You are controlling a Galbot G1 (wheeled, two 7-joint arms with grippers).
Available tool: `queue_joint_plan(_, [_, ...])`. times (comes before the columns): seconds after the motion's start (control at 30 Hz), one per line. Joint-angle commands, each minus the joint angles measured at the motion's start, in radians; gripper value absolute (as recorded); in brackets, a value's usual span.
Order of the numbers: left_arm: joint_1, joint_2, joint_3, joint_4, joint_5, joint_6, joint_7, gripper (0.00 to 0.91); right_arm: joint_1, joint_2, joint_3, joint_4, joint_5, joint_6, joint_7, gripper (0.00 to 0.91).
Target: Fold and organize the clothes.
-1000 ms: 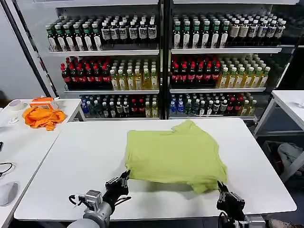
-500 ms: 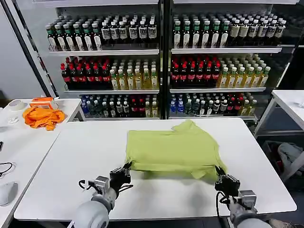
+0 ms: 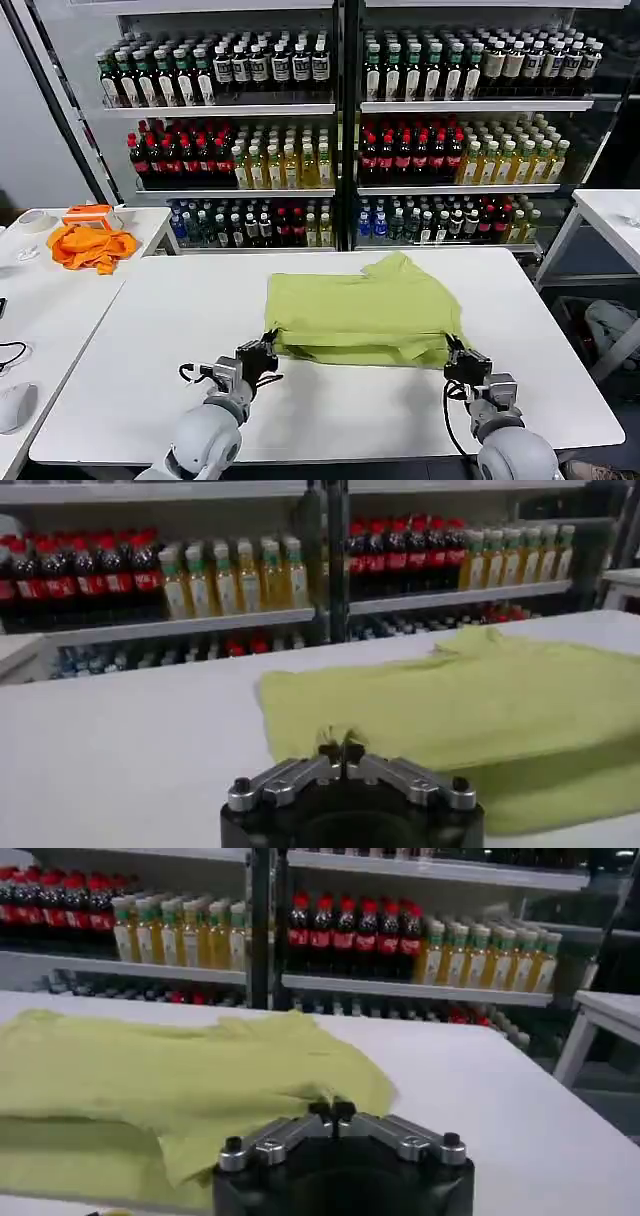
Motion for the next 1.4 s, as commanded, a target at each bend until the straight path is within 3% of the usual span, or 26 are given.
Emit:
queue_joint_plan(0.03, [-0.015, -0.008, 0.007, 0.021, 0.023, -0.005, -0.001, 0.907, 0.033, 0.002, -0.015, -0.046, -0.039, 0.002, -0.006, 0.907])
queue_joint_plan(0.37, [0.033, -0.010, -0.014, -0.016, 0.030, -0.007, -0.003, 0.907, -0.046, 0.008, 0.040, 0.034, -0.043, 0.023, -0.014, 0.907])
queue_joint_plan(0.53, [0.042, -0.009, -0.013, -0.007, 0.029, -0.010, -0.001, 0.907, -0.077, 0.000, 0.055, 0.037, -0.037, -0.004, -0.010, 0.907])
queue_joint_plan(0.67, [0.033, -0.014, -0.009, 0.012, 0.028, -0.002, 0.000, 0.907, -0.093, 0.009, 0.088, 0.046, 0.021, -0.040, -0.002, 0.907])
queue_joint_plan(0.7, [0.030, -0.011, -0.007, 0.016, 0.028, 0.001, 0.002, 0.867, -0.096, 0.009, 0.102, 0.042, 0.046, -0.049, 0.002, 0.907])
queue_joint_plan(0.77, [0.025, -0.005, -0.005, 0.023, 0.025, 0.001, 0.010, 0.675, -0.100, 0.003, 0.109, 0.029, 0.073, -0.052, 0.006, 0.907])
queue_joint_plan(0.8, [0.022, -0.004, -0.004, 0.027, 0.023, 0.000, 0.014, 0.514, -0.102, 0.002, 0.111, 0.026, 0.084, -0.054, 0.008, 0.907])
queue_joint_plan(0.9, [0.010, -0.007, 0.000, 0.038, 0.021, -0.002, 0.014, 0.322, -0.101, 0.000, 0.115, 0.018, 0.124, -0.075, 0.012, 0.907])
queue_joint_plan(0.93, [0.006, -0.008, 0.003, 0.043, 0.021, -0.002, 0.014, 0.181, -0.095, 0.001, 0.114, 0.010, 0.127, -0.078, 0.013, 0.907])
queue_joint_plan(0.97, [0.002, -0.008, 0.006, 0.049, 0.019, -0.002, 0.015, 0.121, -0.087, 0.002, 0.111, -0.001, 0.133, -0.081, 0.014, 0.907])
queue_joint_plan(1.0, [-0.003, -0.009, 0.010, 0.052, 0.019, -0.002, 0.016, 0.040, -0.082, 0.002, 0.108, -0.007, 0.135, -0.083, 0.015, 0.564])
queue_joint_plan(1.07, [-0.010, -0.009, 0.015, 0.065, 0.016, -0.003, 0.022, 0.020, -0.068, 0.004, 0.098, -0.030, 0.148, -0.083, 0.014, 0.000])
queue_joint_plan(1.4, [0.001, -0.004, 0.015, 0.090, 0.005, 0.014, 0.035, 0.020, -0.042, 0.011, 0.077, -0.074, 0.144, -0.062, 0.014, 0.000])
